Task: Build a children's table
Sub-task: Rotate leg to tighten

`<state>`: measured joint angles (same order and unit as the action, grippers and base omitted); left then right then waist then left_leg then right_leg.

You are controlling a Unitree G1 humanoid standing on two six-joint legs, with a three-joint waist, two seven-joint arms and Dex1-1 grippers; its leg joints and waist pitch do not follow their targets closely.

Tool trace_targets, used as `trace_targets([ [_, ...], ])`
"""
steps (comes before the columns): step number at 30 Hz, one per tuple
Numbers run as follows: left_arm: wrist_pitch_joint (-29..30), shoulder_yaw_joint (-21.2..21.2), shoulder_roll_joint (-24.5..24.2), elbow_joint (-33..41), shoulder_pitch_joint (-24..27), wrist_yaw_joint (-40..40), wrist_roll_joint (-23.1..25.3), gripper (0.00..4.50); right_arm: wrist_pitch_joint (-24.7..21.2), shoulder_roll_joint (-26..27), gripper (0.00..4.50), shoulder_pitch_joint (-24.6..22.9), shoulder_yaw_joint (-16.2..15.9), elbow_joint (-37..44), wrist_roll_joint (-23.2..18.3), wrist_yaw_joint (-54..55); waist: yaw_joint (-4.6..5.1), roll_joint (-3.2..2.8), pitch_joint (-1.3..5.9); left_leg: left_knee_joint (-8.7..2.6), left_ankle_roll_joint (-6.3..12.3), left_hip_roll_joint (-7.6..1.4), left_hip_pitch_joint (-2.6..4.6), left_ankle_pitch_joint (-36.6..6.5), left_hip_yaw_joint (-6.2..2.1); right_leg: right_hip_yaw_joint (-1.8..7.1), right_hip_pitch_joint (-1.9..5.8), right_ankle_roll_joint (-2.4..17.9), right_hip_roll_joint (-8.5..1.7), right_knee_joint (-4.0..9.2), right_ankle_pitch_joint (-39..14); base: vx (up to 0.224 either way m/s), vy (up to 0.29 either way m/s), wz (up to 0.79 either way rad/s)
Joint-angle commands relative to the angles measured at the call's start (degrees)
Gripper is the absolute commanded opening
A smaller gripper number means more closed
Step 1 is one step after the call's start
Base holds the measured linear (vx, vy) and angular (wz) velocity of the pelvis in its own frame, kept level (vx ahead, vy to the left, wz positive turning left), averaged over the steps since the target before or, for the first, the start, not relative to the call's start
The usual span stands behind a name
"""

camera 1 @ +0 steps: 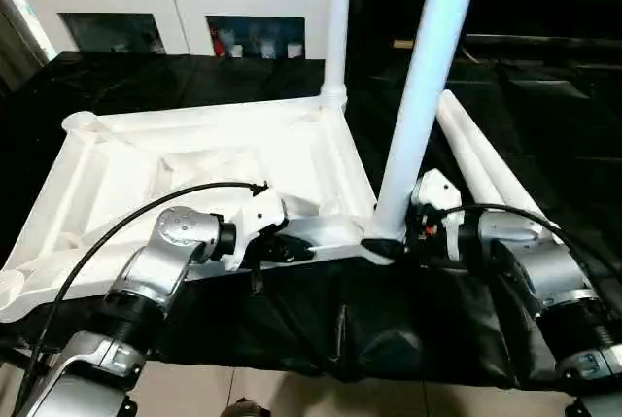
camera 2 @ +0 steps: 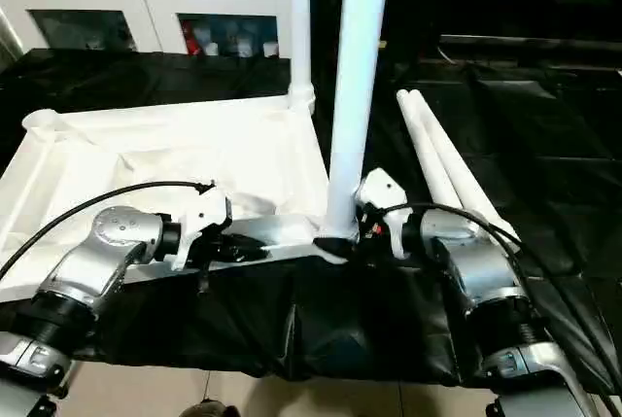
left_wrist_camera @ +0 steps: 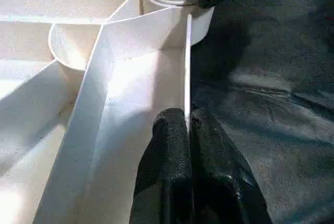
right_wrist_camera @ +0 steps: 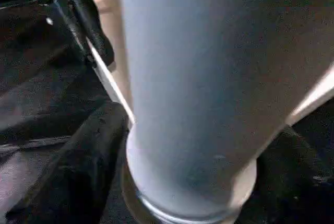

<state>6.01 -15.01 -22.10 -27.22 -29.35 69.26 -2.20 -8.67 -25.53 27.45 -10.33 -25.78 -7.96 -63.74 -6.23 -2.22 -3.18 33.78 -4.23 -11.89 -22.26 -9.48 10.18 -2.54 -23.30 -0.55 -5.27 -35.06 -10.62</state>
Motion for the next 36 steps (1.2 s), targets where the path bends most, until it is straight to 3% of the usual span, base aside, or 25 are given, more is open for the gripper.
trace_targets([
  [1,-0.13,-0.44,-0.05,3.00,-0.13,1.83,-1.94,0.00,-0.92,-0.04,3.39,-0.15,-0.68,1.60,-0.56,-0.83,-0.06,1.03,4.22,-3.61,3.87,-0.98,1.01,-10.44,0.28,1.45,2.64,14.32,-2.20,3.43,-7.85,0.000,0.000,0.00],
  [7,-0.20,-0.68,-0.24,3.08,0.01,1.73,-1.34,0.00,-1.79,-0.41,2.81,-1.06,-1.71,3.11,-0.15,-1.89,-0.28,1.08,4.24,-3.60,3.61,-0.94,1.02,-10.22,0.25,1.46,2.69,13.94,-2.22,3.42,-7.90,0.000,0.000,0.00],
  [13,0.86,0.23,1.73,0.73,-1.45,-4.71,0.67,0.00,-2.34,2.53,2.73,-1.74,-0.64,1.82,-0.42,2.04,-0.24,0.96,4.23,-3.60,3.13,-0.86,0.99,-10.39,0.23,1.50,2.66,13.82,-2.21,3.46,-8.15,0.000,0.000,0.00],
  [20,4.15,2.17,10.02,-6.48,-6.96,-22.13,3.96,0.00,-1.76,13.87,2.72,2.85,4.70,-11.36,2.09,26.93,0.54,1.04,4.02,-4.03,-0.17,-0.50,1.32,-14.22,0.01,1.51,2.53,11.49,-2.35,4.38,-15.93,0.000,0.000,0.00],
  [22,4.39,2.31,11.57,-7.72,-8.00,-25.00,4.42,0.00,-1.63,15.82,2.72,3.71,5.48,-13.12,2.32,30.99,0.78,0.95,4.04,-4.02,-0.33,-0.49,1.36,-13.85,0.02,1.58,2.36,11.36,-2.29,4.43,-15.27,0.000,0.000,0.00],
  [23,4.77,2.36,14.48,-9.31,-9.62,-28.67,4.80,0.00,-2.05,19.38,2.72,5.90,7.10,-16.84,2.70,39.27,0.82,0.81,4.04,-4.08,-0.48,-0.47,1.40,-13.85,0.03,1.59,2.25,11.29,-2.23,4.46,-15.09,0.000,0.000,0.00],
  [26,4.45,1.93,15.96,-9.81,-10.32,-29.29,5.10,0.00,-0.33,21.24,2.72,7.05,7.43,-18.38,2.98,40.50,0.92,0.85,4.12,-4.09,-0.46,-0.45,1.27,-14.15,-0.06,1.49,2.46,11.11,-2.27,4.48,-14.42,0.000,0.000,0.00],
  [28,4.37,1.79,16.17,-9.90,-10.43,-28.84,5.04,0.00,-0.04,21.70,3.42,7.30,8.10,-18.30,2.40,38.83,0.86,0.85,4.23,-4.00,0.28,-0.40,1.05,-13.44,-0.05,1.49,2.66,11.21,-2.29,4.32,-12.57,0.000,0.000,0.00],
  [30,4.27,1.83,16.20,-9.89,-10.42,-28.60,4.95,0.00,-0.21,21.81,3.46,7.42,8.52,-17.92,1.83,37.61,0.87,0.86,4.31,-3.91,1.11,-0.39,0.85,-12.13,-0.06,1.45,2.85,11.73,-2.21,3.99,-9.62,0.000,0.000,0.00],
  [33,3.50,1.79,15.72,-9.82,-10.13,-27.57,4.79,0.00,0.35,21.13,3.77,7.70,8.21,-18.02,2.38,36.67,1.00,0.82,4.30,-3.91,1.47,-0.40,0.92,-12.17,-0.04,1.37,2.85,12.11,-2.18,4.03,-9.56,0.000,0.000,0.00],
  [36,1.53,1.68,13.51,-7.98,-8.32,-22.47,3.61,0.00,3.36,17.39,3.92,7.43,5.40,-17.06,4.74,31.72,1.06,0.94,4.25,-3.87,1.64,-0.37,0.84,-12.62,-0.01,1.35,2.95,12.21,-2.25,4.16,-10.43,0.000,0.000,0.00],
])
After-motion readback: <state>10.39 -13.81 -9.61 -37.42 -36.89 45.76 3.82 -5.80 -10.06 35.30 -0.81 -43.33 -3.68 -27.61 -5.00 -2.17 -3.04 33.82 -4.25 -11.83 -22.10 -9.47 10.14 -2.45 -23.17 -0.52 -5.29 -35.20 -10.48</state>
